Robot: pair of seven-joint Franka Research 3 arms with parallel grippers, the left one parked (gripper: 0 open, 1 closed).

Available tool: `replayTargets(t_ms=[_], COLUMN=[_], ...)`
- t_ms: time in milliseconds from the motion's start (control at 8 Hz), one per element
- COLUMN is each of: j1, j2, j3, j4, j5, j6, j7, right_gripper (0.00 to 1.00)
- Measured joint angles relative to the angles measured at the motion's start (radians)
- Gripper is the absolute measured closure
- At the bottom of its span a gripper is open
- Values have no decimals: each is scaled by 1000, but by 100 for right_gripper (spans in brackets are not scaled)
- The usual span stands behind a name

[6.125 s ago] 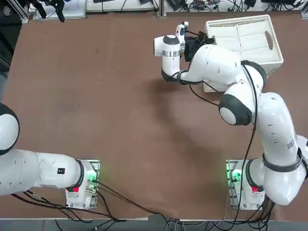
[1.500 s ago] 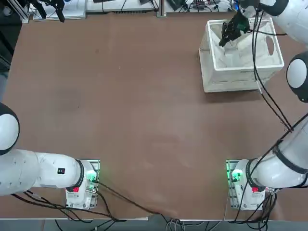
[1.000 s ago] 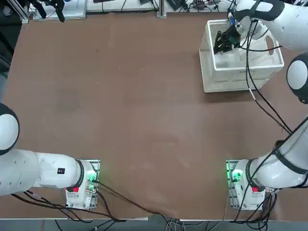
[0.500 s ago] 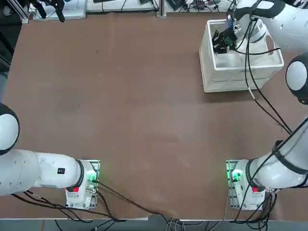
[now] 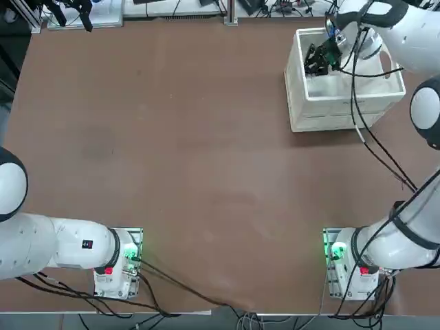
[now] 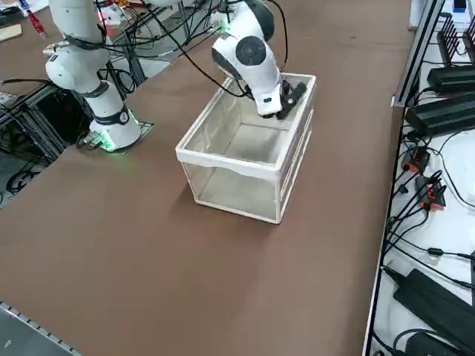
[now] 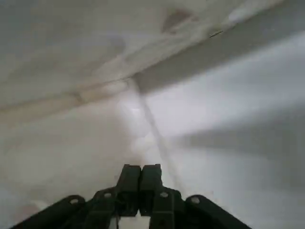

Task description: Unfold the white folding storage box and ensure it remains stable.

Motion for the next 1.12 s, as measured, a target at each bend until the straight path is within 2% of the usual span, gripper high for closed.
replayTargets(t_ms=[250, 500, 875, 1125], j1=[-3, -6, -4, -8], j2=[-4, -4, -1, 12], j3=[-78, -148, -156, -166], j4=[-1, -6, -29, -33], j5=[-299, -517, -913, -1041], j6=[-21, -39, -52, -65], j7=[13, 35, 287, 331], right_gripper=[98, 98, 98, 98])
